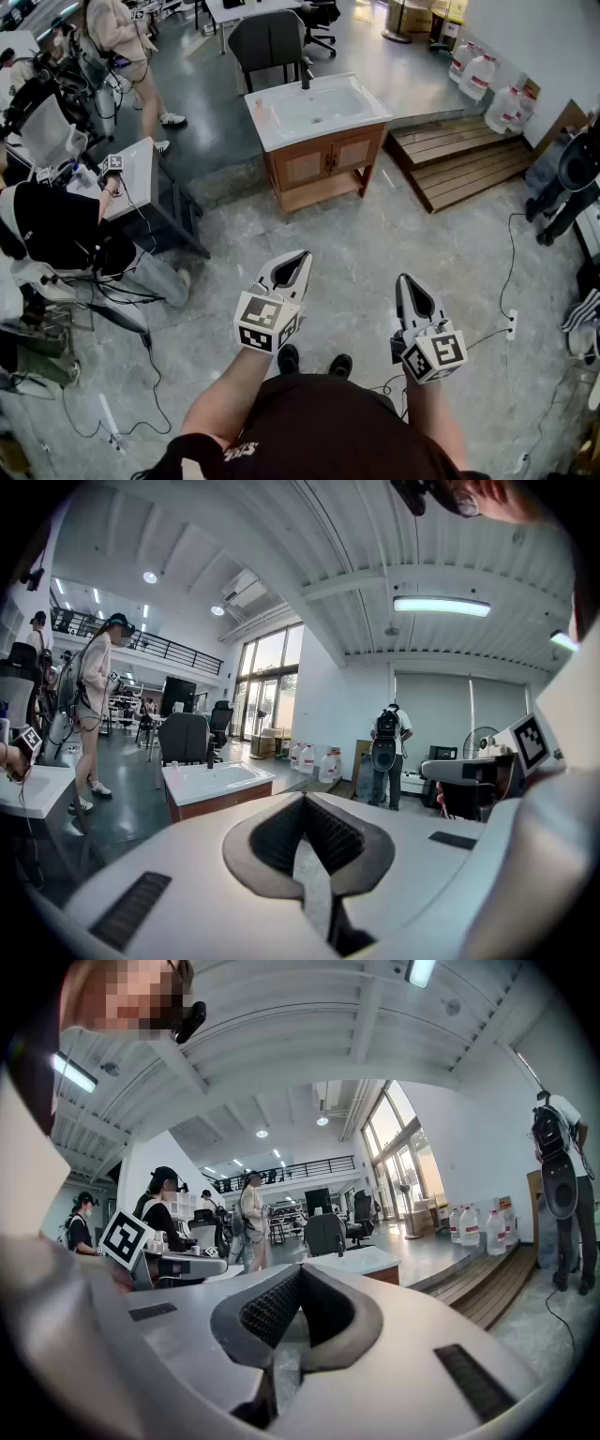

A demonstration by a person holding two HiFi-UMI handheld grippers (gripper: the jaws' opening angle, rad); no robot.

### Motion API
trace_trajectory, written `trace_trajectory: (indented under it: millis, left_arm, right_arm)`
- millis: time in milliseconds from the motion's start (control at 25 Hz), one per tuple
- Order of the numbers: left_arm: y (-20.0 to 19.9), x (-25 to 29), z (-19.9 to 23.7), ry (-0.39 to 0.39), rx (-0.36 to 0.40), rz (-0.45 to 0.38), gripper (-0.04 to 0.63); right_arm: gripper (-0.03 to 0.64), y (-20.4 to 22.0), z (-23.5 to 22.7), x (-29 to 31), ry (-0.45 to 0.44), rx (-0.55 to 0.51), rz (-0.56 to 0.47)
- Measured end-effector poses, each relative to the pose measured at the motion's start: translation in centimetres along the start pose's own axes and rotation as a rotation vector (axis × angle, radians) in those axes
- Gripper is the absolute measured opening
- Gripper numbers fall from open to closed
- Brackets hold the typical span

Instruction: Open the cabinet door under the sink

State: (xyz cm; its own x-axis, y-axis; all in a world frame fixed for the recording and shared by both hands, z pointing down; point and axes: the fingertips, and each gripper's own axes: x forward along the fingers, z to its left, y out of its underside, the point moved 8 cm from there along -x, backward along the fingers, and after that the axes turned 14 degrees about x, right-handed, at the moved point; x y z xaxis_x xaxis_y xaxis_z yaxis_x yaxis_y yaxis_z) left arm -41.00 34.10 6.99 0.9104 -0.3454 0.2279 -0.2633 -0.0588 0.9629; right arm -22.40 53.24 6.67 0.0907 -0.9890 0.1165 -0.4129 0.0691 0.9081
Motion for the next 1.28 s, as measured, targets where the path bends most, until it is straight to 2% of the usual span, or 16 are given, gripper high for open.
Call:
trace_trajectory:
  millis: [360,560,800,1080,1280]
  left_arm:
    - [-0.4,1.6,-2.4,-0.009,-0.006,0.019,0.009]
    - [-0.8,2.9,-4.6,-0.02,0.007,0.02,0.011]
    - [-1.1,4.4,-6.5,-0.014,0.016,0.04,0.011]
    - [-0.4,7.8,-5.3,-0.016,-0.02,0.05,0.011]
    - [0.0,12.8,-2.4,0.0,-0.045,0.036,0.011]
  right_arm:
    - [0.009,-1.0,-1.2,-1.2,-0.003,0.02,0.028]
    - [0.011,-0.8,-3.5,-2.2,-0.062,-0.005,0.029]
    - [0.011,-1.0,-5.9,-2.7,-0.077,0.042,0.035]
    - [0.012,-1.5,-7.6,0.1,-0.087,0.067,0.057]
    - [0.012,-2.2,-9.7,4.4,-0.074,0.077,0.085]
